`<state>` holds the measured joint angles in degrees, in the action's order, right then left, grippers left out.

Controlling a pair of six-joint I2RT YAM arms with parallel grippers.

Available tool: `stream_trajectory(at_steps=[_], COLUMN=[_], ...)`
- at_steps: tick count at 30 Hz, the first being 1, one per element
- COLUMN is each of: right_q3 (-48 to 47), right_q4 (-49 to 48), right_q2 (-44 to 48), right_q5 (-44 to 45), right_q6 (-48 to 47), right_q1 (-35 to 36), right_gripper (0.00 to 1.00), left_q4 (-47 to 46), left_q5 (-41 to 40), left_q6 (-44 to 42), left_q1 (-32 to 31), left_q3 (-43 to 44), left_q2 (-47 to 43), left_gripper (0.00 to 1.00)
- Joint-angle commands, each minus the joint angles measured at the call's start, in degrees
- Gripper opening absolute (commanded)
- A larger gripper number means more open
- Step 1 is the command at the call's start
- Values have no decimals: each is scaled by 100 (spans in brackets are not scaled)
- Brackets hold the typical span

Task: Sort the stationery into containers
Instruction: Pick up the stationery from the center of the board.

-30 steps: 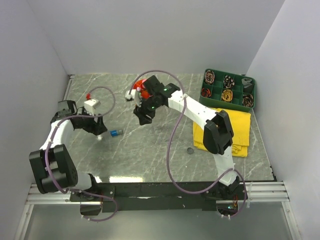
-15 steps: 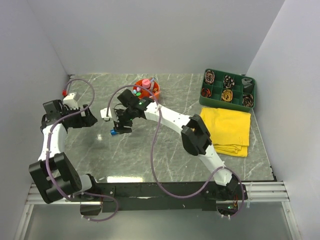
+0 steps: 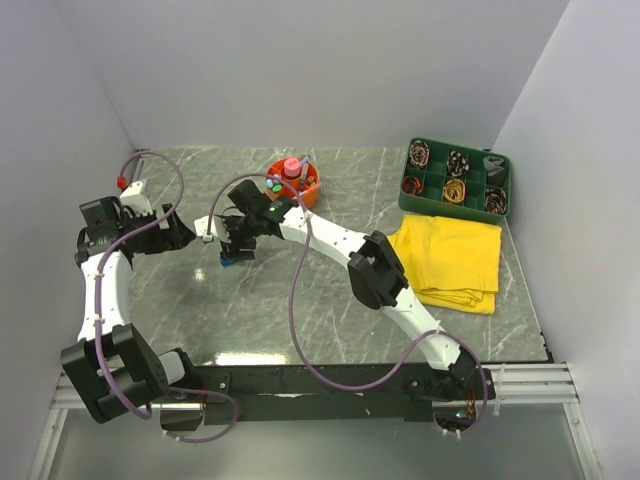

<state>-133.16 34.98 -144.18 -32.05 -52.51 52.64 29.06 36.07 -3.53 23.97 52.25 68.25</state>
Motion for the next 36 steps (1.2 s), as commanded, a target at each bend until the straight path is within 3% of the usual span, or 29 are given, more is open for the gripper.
stream_trajectory(at_steps=[1, 6, 10, 12, 15, 17, 20, 21, 23, 28, 32, 36], right_q3=[-447, -929, -1045, -1054, -897, -380, 885, 1480, 1932, 2611, 3120, 3988], right_q4=[149, 474, 1062, 1388, 1231, 559, -735, -1095, -1949, -2154, -1916, -1986], right_q2=[-198, -479, -620, -664, -480, 79, 1036, 1276, 1856, 2805, 3439, 4002], right_q5=[15, 111, 339, 401, -19, -169, -328, -258, -39, 68, 67, 243], right_q6=[-225, -470, -1337, -1656, -1350, -886, -104, 447, 916, 2051, 2184, 2263], right_q1=[9, 71, 167, 167, -17, -96, -175, -210, -246, -553, -729, -913], right_gripper=[72, 73, 77, 74, 72, 73, 78, 79, 81, 81, 80, 79], left_q4=[205, 214, 311, 320, -282, -541, -333, -113, 126, 38, 1018, 1165], left_q5=[277, 453, 549, 602, 365, 733, 1523, 1630, 1543, 1507, 2139, 2212], left_q6=[212, 483, 634, 713, 871, 662, -855, -1991, -3199, -4778, -5856, -6616], left_q1=[20, 20, 20, -6, -242, -331, -516, -542, -542, -507, -507, -603], left_q3=[391, 724, 962, 989, 649, 497, 444, 479, 514, 707, 1785, 1921], left_q2=[-233, -329, -417, -435, -269, -155, 100, 258, 425, 1575, 2788, 3308], left_gripper=[95, 99, 99, 100, 99, 99, 99, 99, 99, 100, 96, 91])
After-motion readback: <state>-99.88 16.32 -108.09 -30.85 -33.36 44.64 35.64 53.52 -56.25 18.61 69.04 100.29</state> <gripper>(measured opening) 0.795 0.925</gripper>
